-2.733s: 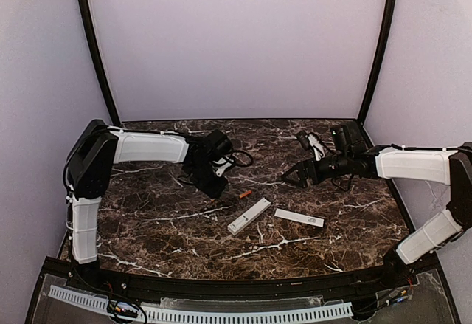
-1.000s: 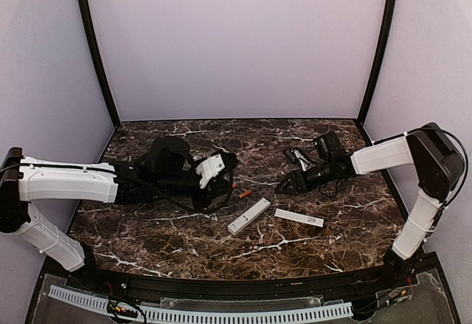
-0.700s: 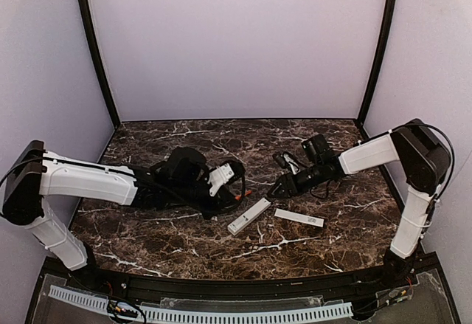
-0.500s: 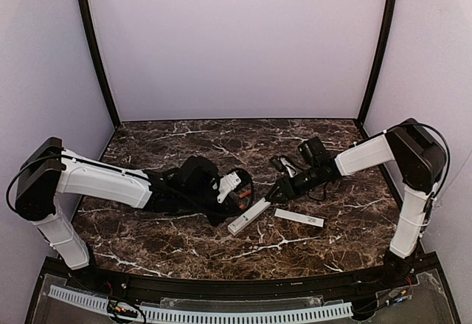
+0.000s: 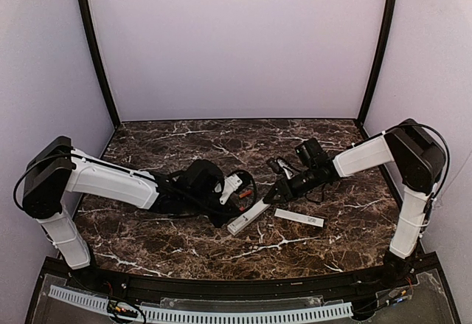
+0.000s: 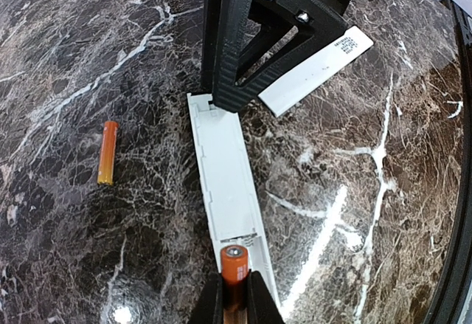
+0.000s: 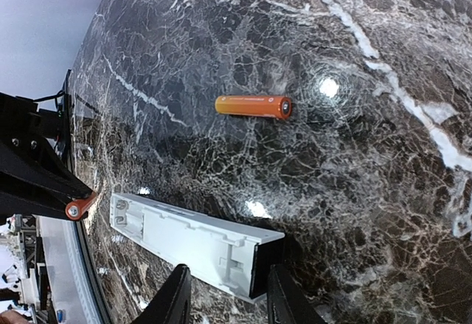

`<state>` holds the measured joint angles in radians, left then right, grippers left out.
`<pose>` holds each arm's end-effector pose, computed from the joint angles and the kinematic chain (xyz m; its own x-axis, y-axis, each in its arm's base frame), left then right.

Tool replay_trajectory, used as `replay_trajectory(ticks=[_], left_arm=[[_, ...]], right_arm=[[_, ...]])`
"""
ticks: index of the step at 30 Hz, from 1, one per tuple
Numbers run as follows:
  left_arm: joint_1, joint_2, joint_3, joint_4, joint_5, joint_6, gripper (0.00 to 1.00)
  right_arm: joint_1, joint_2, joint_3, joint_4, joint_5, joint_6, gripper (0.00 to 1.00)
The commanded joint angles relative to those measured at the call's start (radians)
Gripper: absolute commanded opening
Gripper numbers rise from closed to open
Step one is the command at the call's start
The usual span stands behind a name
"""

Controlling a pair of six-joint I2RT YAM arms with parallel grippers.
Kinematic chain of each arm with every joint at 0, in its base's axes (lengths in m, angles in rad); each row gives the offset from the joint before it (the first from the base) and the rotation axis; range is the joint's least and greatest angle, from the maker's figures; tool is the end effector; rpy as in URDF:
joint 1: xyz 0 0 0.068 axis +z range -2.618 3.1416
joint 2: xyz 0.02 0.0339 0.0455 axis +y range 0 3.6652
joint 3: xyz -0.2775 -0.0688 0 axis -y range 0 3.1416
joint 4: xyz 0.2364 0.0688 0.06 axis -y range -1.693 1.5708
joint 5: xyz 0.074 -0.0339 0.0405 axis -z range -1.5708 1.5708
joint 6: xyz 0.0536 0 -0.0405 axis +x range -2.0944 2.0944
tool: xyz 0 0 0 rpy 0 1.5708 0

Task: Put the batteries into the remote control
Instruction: Place the battery in the battery compartment.

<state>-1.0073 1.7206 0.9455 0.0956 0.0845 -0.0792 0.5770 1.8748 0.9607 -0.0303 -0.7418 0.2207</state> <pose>0.1945 -0.3164 0.1853 -0.4040 0.4919 -0.7713 0.8481 0.5173 -0.1144 0.2832 0.2275 0.1357 -0.8232 -0.3433 -0.4522 -0.5677 0.4888 0.6624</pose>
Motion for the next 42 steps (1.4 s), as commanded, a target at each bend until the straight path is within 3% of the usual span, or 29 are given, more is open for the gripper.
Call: replay_trajectory(ticks=[1,12,30,42], left_arm=[[-0.007,0.018,0.029,-0.020,-0.013,-0.003,0.00],[-0.021,0.044,0.037,-0.027,-0.013,0.027,0.00],[-0.028,0.067,0.029,-0.068,-0.139,0.133,0.00],[-0.037,0.065,0.019,-0.089,-0.156,0.165,0.05]], right_arm=[[0.010,-0.015,-0.010,0.000,-0.025,0.009,0.34],[0.015,-0.026,-0.032,0.010,-0.058,0.020,0.30],[0.016,0.000,-0.022,0.009,-0.048,0.013,0.29],[0.015,0.009,-0.015,0.005,-0.050,0.011,0.28]])
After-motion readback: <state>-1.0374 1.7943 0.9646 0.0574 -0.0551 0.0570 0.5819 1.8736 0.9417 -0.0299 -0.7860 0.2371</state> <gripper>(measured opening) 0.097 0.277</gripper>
